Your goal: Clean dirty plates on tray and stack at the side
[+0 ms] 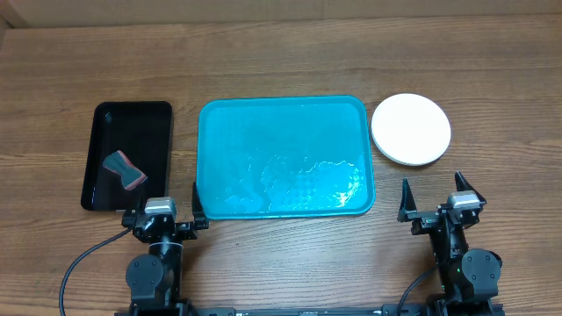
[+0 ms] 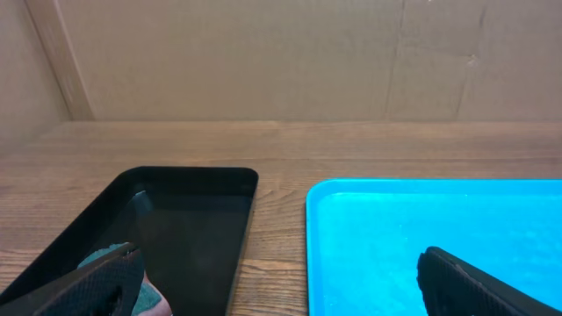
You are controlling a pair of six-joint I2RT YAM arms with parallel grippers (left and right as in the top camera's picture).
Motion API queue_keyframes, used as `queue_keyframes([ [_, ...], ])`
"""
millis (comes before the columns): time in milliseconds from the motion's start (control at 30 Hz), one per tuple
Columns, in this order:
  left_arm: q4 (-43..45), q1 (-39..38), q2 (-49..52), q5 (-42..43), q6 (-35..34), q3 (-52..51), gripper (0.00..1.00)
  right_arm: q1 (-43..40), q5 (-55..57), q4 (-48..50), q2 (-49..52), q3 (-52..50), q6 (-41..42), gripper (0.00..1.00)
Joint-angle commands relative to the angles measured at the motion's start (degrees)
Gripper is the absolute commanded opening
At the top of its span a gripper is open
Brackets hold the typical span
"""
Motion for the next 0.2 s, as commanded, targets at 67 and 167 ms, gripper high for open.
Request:
queue_keyframes([
  [67,0.17,-0.37,-0.55,-0.50,-0.42,-0.20,1.00,0.28,0.55,0.33,-0.52,-0.59,-0.20,1.00],
  [167,0.17,-0.37,-0.55,-0.50,-0.42,-0.20,1.00,0.28,0.55,0.33,-0.52,-0.59,-0.17,1.00],
])
